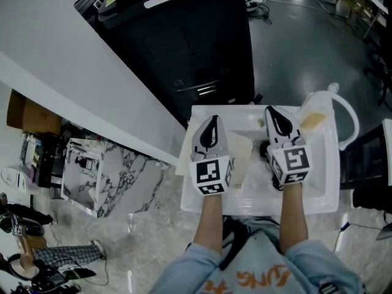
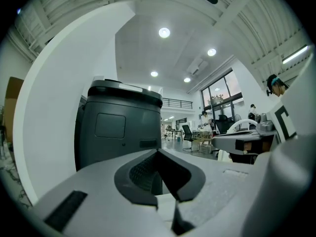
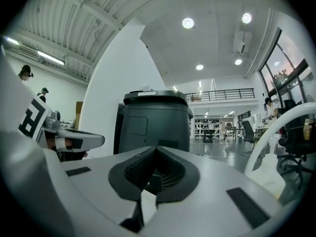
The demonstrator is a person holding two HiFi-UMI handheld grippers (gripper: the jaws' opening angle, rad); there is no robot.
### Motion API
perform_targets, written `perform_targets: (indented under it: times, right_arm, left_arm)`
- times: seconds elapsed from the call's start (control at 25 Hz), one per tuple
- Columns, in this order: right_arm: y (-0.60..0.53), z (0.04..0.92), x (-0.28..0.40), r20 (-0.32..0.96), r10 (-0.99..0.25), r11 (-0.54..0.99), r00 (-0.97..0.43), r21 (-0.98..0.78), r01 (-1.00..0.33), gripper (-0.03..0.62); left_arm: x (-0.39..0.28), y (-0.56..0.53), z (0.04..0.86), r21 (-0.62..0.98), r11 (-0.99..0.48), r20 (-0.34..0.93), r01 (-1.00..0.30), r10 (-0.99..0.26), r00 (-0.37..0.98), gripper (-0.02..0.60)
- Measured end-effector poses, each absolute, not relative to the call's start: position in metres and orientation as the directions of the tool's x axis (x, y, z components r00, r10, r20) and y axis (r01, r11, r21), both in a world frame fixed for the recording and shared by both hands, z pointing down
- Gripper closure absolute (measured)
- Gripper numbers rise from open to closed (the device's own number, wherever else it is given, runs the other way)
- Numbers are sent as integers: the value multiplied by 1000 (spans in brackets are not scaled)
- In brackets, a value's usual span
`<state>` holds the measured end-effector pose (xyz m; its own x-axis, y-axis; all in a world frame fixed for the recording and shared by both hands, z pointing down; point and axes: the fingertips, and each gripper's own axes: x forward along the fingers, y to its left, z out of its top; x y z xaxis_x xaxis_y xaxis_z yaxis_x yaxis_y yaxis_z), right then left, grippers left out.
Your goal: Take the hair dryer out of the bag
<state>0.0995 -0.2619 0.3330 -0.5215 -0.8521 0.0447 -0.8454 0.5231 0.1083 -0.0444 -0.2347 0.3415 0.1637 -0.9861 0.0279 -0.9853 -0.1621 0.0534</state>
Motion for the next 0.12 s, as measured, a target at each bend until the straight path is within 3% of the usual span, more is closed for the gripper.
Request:
perform_targets:
  times: [0.12]
  right_arm:
    - [-262, 334, 100, 33, -852, 524, -523, 104, -846, 597]
  left_arm:
    - [-46, -234, 344, 47, -159, 29, -986, -987, 160, 580]
